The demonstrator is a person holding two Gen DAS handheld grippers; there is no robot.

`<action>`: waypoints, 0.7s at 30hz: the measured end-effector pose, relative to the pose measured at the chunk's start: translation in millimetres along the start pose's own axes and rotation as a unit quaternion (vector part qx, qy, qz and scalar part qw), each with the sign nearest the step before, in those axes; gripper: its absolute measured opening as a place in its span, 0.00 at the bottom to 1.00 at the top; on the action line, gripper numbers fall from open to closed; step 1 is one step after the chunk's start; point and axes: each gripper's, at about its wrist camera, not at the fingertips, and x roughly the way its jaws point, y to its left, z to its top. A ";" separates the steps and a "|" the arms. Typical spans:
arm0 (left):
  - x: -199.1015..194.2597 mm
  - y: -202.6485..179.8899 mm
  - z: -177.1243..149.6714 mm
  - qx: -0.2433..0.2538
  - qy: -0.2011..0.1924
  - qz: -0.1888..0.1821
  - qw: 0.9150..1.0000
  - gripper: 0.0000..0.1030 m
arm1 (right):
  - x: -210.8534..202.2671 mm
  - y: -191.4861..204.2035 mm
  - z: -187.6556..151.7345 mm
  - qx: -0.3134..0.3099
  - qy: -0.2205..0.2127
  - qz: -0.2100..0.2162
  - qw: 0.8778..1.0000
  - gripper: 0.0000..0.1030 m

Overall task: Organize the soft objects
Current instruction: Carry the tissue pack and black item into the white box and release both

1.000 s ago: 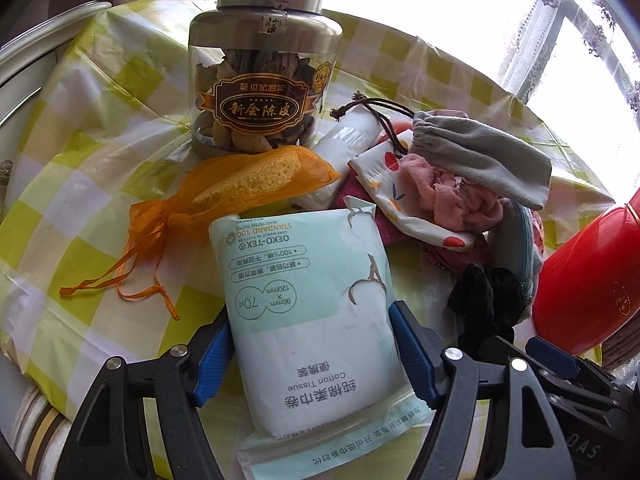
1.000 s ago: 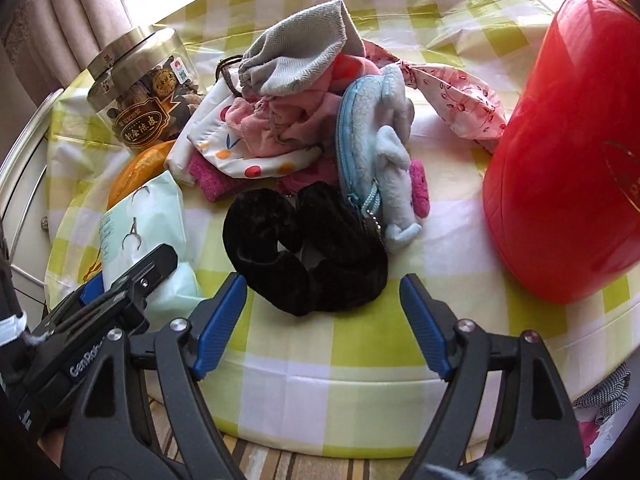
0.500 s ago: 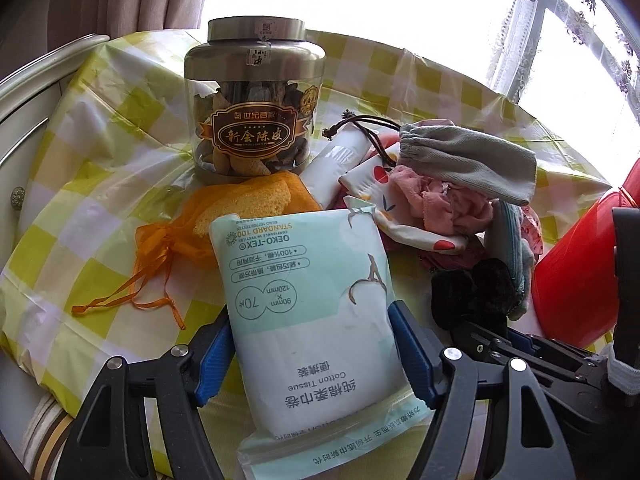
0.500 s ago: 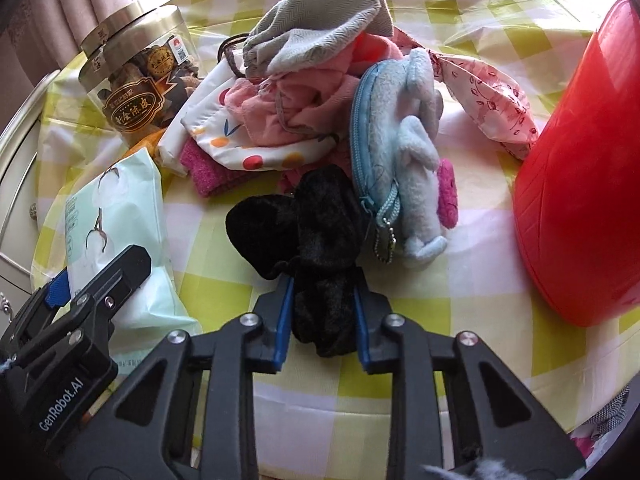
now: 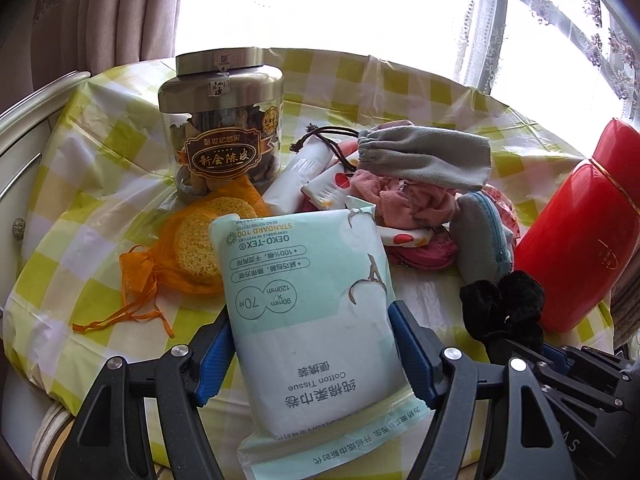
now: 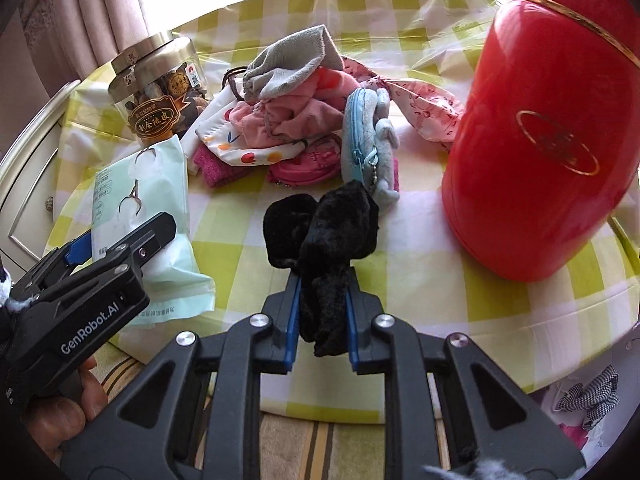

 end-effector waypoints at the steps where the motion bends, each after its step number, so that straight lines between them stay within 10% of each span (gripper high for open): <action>1: -2.6 -3.2 -0.5 0.004 -0.001 -0.004 1.000 0.71 | -3.2 -2.0 -1.2 0.002 -0.001 -0.002 1.000 0.21; 21: -54.9 -91.9 -26.2 0.110 0.004 -0.064 0.992 0.71 | -81.8 -87.4 -50.7 0.062 -0.022 -0.045 0.997 0.21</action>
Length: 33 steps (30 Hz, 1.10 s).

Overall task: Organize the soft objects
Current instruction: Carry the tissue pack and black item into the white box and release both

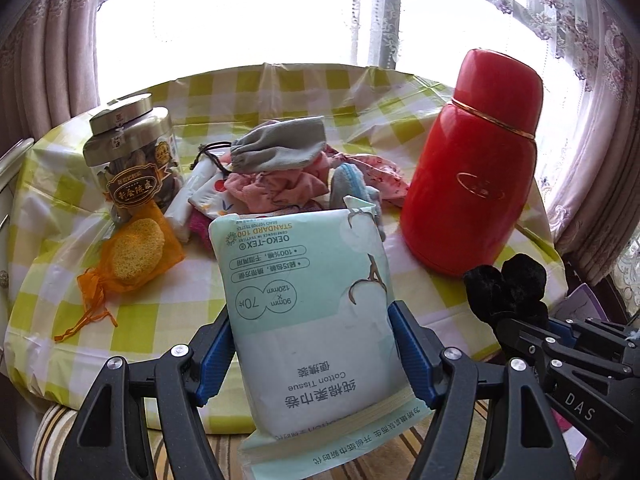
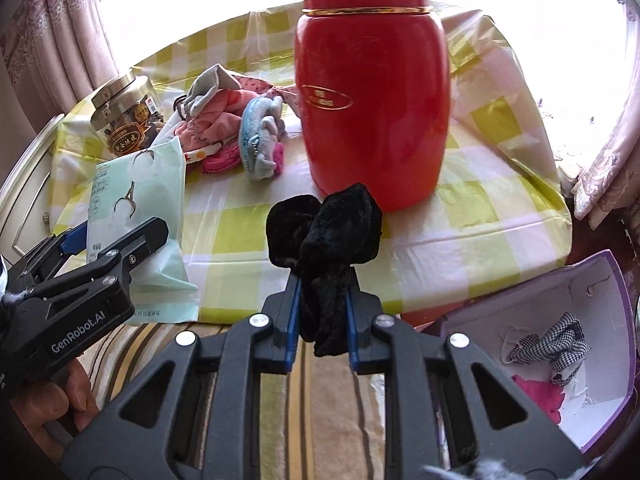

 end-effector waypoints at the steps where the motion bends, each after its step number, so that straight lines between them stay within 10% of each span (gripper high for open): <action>1: -1.0 -6.7 -0.5 0.006 0.003 -0.005 1.000 0.71 | -3.8 -5.6 -2.3 0.004 -0.003 -0.006 1.000 0.21; 33: -24.1 -184.5 -30.7 0.181 0.045 -0.118 0.975 0.71 | -74.5 -169.2 -64.0 0.113 -0.014 -0.131 0.985 0.22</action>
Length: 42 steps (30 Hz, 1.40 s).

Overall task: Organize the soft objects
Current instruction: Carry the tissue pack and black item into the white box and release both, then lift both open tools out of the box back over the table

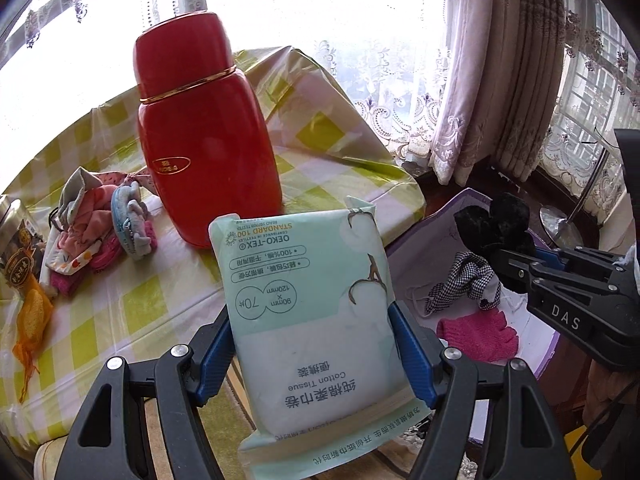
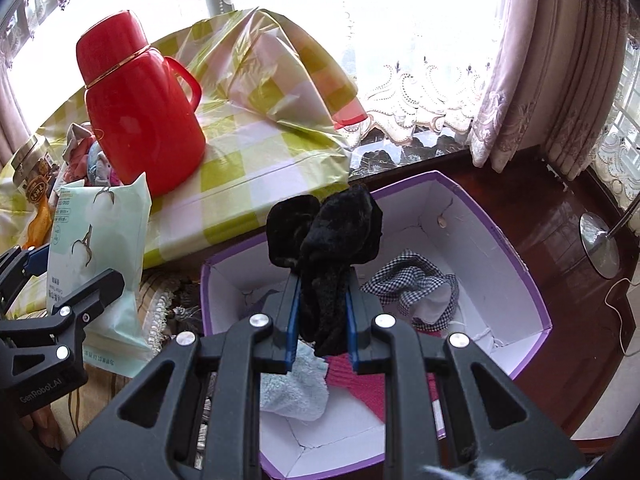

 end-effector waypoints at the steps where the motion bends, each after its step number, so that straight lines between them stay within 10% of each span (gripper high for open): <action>1: 0.2 -4.1 0.4 0.004 0.001 -0.003 1.000 0.71 | -0.1 -3.7 0.1 0.002 0.000 -0.004 1.000 0.22; 7: 0.5 -24.7 4.2 0.013 0.003 -0.036 0.999 0.72 | -3.0 -23.3 -1.7 0.016 -0.003 -0.025 1.000 0.22; 13: -2.7 -39.4 6.5 0.013 -0.003 -0.104 0.995 0.80 | -3.5 -29.9 -0.7 0.024 -0.003 -0.034 0.999 0.44; 42: -9.0 73.0 -0.2 -0.071 -0.022 0.046 0.996 0.83 | 0.8 51.0 3.4 -0.049 0.018 0.015 0.999 0.50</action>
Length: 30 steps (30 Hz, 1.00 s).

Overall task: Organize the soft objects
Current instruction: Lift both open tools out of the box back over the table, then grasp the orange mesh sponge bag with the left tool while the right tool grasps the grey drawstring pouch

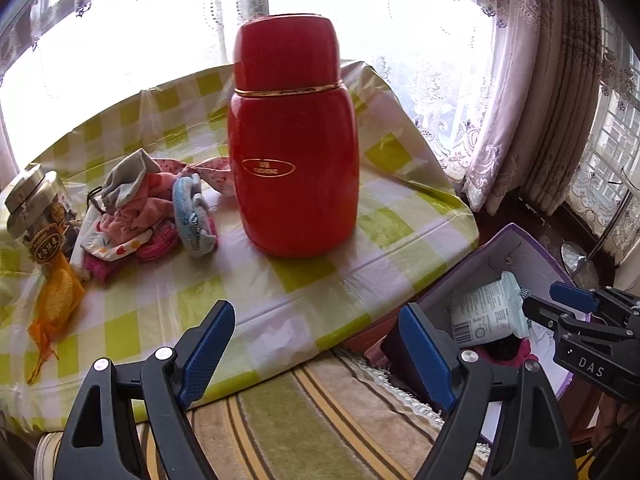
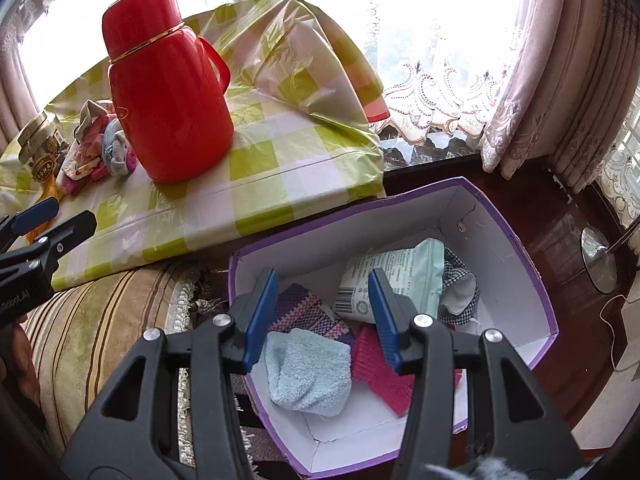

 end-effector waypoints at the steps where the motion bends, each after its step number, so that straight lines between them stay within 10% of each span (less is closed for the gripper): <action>1: -0.2 7.1 0.8 -0.005 -0.001 0.005 1.000 0.83 | 0.6 4.7 1.7 -0.004 0.001 0.002 1.000 0.50; 17: 7.2 134.4 6.5 -0.090 0.000 0.079 0.993 0.83 | 6.6 107.3 21.4 -0.089 -0.001 0.066 0.994 0.59; 30: 24.7 290.6 5.6 -0.241 0.013 0.115 0.964 0.88 | 15.5 191.0 43.3 -0.165 -0.016 0.104 0.981 0.72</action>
